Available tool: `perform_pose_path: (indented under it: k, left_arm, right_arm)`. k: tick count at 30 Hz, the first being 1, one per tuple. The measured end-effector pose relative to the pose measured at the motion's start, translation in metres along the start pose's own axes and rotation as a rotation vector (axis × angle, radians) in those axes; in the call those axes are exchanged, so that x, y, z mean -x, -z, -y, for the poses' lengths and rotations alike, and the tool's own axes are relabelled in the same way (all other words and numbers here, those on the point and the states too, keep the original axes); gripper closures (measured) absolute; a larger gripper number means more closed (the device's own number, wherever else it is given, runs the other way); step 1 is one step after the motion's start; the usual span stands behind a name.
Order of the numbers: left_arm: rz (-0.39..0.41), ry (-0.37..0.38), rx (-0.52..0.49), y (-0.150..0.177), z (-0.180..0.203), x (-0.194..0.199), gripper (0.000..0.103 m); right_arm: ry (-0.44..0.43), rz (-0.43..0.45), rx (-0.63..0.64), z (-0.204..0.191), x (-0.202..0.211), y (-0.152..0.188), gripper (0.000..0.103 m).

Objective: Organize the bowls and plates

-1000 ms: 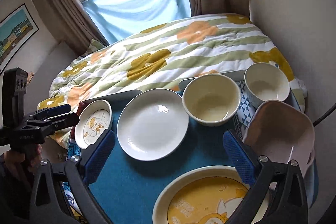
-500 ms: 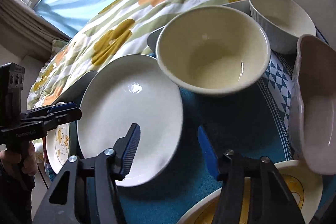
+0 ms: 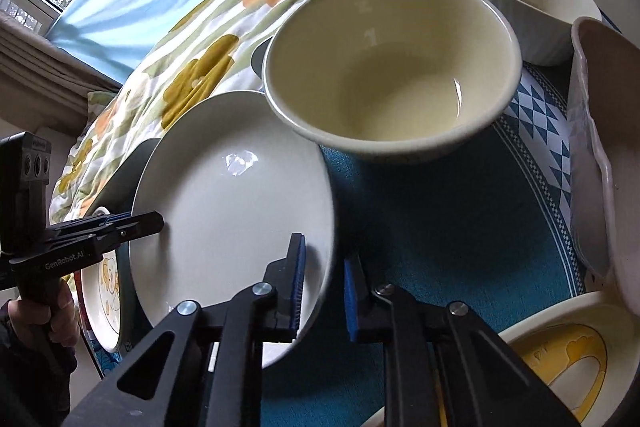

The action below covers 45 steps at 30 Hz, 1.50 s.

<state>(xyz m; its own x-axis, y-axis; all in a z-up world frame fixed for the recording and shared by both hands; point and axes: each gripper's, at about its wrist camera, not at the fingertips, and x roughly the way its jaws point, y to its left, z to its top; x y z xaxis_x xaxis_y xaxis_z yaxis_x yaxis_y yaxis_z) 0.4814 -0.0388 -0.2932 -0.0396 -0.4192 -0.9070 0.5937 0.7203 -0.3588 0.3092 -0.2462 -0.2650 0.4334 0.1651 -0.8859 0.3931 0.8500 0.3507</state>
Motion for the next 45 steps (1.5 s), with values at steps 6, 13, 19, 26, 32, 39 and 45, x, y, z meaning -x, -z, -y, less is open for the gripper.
perform_pose_path:
  k: [6, 13, 19, 26, 32, 39, 45]
  left_arm:
    - [0.009, -0.017, -0.008, 0.001, 0.002, 0.000, 0.092]
    - [0.024, -0.028, 0.001, 0.006, 0.006, 0.007, 0.092]
    - [0.050, -0.046, 0.010, 0.016, 0.013, 0.025, 0.092]
    - [0.096, -0.056, 0.061, 0.041, 0.032, 0.053, 0.092]
    - [0.138, -0.072, 0.097, 0.078, 0.065, 0.072, 0.092]
    - [0.138, -0.098, 0.155, 0.130, 0.128, 0.068, 0.092]
    - [0.123, -0.094, 0.223, 0.161, 0.185, 0.038, 0.092]
  right_arm:
    - [-0.026, 0.005, -0.018, 0.002, 0.001, 0.001, 0.089]
    - [-0.032, 0.013, -0.004, -0.001, 0.006, -0.002, 0.089]
    - [-0.052, 0.018, 0.017, -0.007, 0.015, -0.002, 0.089]
    - [-0.085, 0.035, 0.055, -0.010, 0.043, 0.003, 0.088]
    - [-0.120, 0.020, 0.111, -0.002, 0.069, 0.023, 0.088]
    - [-0.152, -0.032, 0.166, 0.039, 0.096, 0.053, 0.088]
    - [-0.160, -0.061, 0.201, 0.092, 0.117, 0.070, 0.088]
